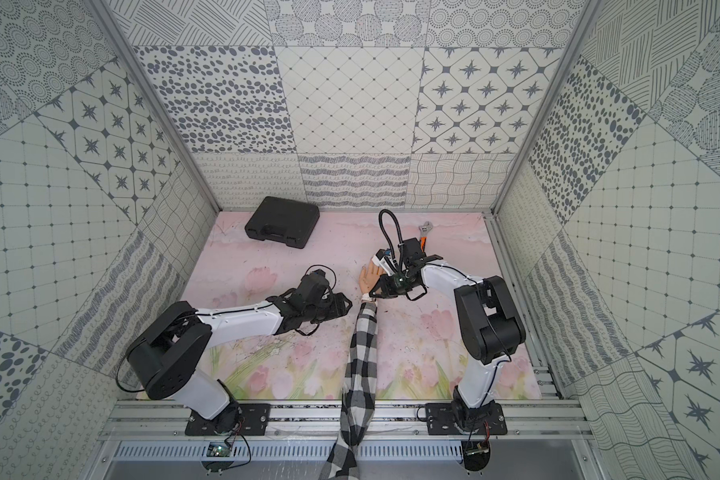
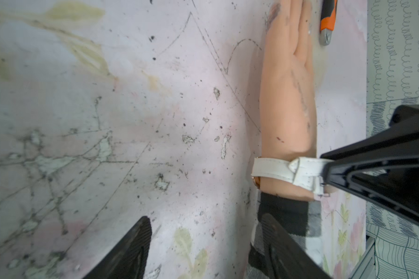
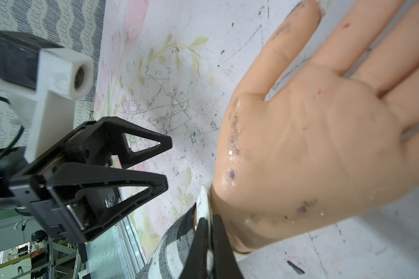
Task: Take off the watch
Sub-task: Untie the watch from the hand.
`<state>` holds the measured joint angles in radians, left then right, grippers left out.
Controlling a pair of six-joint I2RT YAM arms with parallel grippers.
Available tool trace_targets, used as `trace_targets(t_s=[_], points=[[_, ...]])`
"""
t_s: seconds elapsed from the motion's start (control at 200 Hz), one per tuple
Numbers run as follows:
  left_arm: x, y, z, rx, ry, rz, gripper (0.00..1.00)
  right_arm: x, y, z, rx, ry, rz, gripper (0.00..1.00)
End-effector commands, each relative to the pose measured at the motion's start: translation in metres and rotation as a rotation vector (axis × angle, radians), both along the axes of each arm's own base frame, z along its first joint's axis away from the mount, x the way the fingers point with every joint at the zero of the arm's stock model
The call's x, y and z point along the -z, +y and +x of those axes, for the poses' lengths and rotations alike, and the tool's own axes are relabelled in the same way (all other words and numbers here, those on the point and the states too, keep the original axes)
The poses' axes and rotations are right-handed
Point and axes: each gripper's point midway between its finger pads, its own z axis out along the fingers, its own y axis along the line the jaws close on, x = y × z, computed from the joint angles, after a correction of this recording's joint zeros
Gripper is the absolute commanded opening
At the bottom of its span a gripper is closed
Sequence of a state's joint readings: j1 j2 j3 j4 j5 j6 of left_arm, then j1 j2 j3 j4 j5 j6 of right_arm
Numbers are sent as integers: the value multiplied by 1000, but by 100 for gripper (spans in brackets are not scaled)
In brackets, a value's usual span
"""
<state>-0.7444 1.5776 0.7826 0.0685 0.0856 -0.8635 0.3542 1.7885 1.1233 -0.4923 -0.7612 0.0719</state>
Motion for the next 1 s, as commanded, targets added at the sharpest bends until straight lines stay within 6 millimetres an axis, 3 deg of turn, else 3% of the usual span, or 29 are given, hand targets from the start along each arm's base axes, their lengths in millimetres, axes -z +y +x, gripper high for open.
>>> trace_targets(t_s=[0.0,0.105,0.53,0.995], points=[[-7,11,-2,22,-2,90,74,-5,11,3,-25,-30,44,0],[-12,0,5,39,-5,71,74,-1,13,1,-31,-24,36,0],[4,-28,17,74,29,45,74,0,17,1,-39,-26,35,0],[17,-36,19,84,54,60,73,1,18,2,-41,-23,35,0]])
